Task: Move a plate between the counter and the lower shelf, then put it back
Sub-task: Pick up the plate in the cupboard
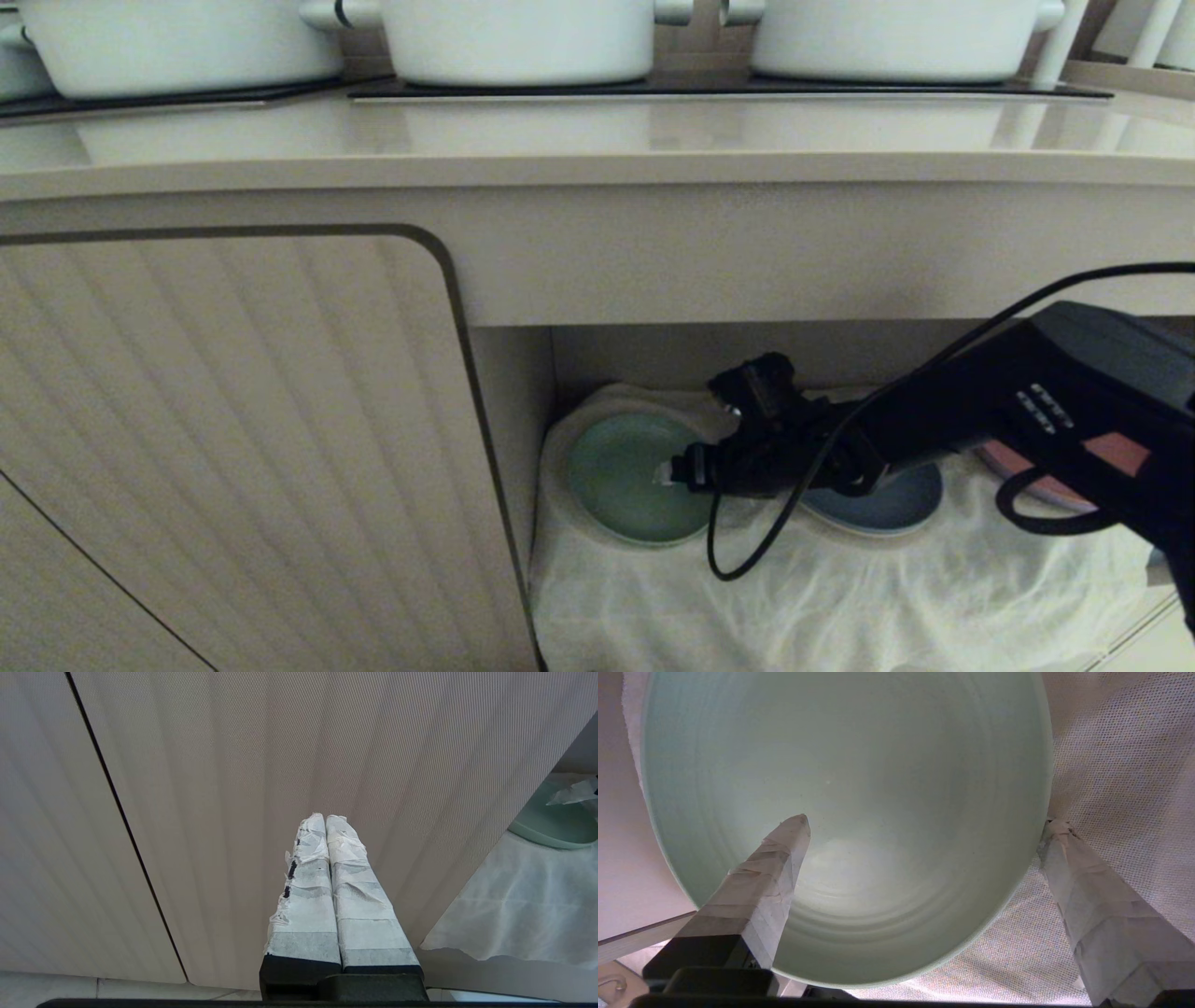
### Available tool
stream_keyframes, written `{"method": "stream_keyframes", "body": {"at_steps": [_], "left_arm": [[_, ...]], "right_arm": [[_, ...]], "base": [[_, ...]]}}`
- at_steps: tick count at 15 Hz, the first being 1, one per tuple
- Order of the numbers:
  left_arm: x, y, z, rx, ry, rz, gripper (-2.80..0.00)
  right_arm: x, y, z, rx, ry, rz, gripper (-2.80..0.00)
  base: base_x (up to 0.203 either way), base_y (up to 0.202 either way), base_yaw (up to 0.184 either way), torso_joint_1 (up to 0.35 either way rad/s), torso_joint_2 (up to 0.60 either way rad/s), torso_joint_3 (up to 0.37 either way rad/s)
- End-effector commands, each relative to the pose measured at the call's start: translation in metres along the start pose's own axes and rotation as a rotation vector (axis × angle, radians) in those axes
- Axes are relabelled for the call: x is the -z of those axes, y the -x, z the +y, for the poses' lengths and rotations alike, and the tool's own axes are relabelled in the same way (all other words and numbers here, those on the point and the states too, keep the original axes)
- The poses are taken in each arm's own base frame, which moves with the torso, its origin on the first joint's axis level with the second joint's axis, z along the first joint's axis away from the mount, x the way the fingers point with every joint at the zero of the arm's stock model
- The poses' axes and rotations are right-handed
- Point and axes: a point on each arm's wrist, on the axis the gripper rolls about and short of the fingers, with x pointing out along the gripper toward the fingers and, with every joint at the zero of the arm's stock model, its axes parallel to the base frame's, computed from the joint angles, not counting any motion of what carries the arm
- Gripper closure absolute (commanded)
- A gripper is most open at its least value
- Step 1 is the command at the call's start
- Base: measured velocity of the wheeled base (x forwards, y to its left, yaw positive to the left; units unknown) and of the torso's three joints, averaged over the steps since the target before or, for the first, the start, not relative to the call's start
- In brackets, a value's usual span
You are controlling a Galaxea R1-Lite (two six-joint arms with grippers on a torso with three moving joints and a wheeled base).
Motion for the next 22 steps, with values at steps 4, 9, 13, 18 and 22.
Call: {"method": "stream_keyframes", "body": {"at_steps": [4,9,13,18,22], "left_arm": [[0.0000,0.0000,0.0000,-0.001,0.001,-0.001,0.00],[0.0001,0.0000,0.0000,-0.001,0.001,0.000,0.00],[0.0001,0.0000,0.0000,-0.001,0.001,0.000,0.00],[0.0001,0.0000,0.0000,-0.001,0.001,0.000,0.00],[0.0000,0.0000,0.0000,-0.001,0.001,0.000,0.00]], "right_arm": [[0.0023,-0.0038,-0.0019,0.004,-0.005,0.011,-2.80],[0.0024,-0.0042,-0.0020,0.008,-0.005,0.014,0.00],[0.0053,-0.0059,-0.0044,0.039,-0.007,0.019,0.00],[0.0067,-0.0061,-0.0043,0.040,-0.007,0.023,0.00],[0.0063,-0.0057,-0.0044,0.039,-0.007,0.021,0.00]], "base": [[0.000,0.000,0.000,0.000,0.00,0.000],[0.000,0.000,0.000,0.000,0.00,0.000],[0.000,0.000,0.000,0.000,0.00,0.000],[0.000,0.000,0.000,0.000,0.00,0.000],[0.000,0.000,0.000,0.000,0.00,0.000]]}}
